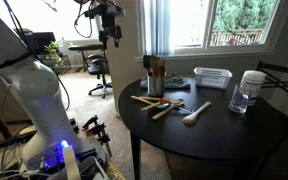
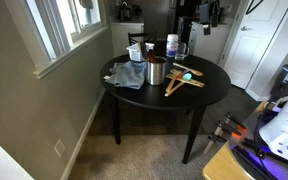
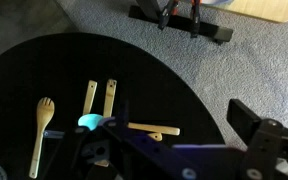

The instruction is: Remove one wooden spoon from the silver holder and put it on the table.

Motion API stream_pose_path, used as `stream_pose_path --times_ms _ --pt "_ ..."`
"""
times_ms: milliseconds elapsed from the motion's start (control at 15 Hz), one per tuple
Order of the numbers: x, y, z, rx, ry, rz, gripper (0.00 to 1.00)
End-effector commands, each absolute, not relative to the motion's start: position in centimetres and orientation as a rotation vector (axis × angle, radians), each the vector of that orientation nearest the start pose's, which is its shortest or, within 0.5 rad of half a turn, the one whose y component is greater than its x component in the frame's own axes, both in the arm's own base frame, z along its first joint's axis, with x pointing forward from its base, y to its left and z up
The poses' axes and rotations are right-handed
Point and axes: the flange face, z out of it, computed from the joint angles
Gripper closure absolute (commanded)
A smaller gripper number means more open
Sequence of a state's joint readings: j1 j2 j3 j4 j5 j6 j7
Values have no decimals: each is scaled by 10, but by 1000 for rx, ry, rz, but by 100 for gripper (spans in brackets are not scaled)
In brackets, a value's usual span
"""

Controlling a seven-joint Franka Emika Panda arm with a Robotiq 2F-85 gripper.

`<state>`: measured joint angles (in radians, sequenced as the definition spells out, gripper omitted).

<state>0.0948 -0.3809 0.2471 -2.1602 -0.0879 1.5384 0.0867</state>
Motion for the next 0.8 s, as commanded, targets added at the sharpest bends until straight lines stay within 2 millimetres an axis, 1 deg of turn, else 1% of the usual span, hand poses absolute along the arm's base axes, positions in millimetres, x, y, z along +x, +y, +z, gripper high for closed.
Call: stream_pose_path --times_ms 0,333,400,533,667,733 --pt "390 140 530 -3326 -392 356 0" --pt "390 140 530 -3326 -392 356 0" --pt "394 135 531 -3319 -383 352 0" --pt "405 116 536 -3284 -345 336 0" --pt "421 91 542 -3244 -297 313 0" --pt "433 76 545 -3214 -264 301 0"
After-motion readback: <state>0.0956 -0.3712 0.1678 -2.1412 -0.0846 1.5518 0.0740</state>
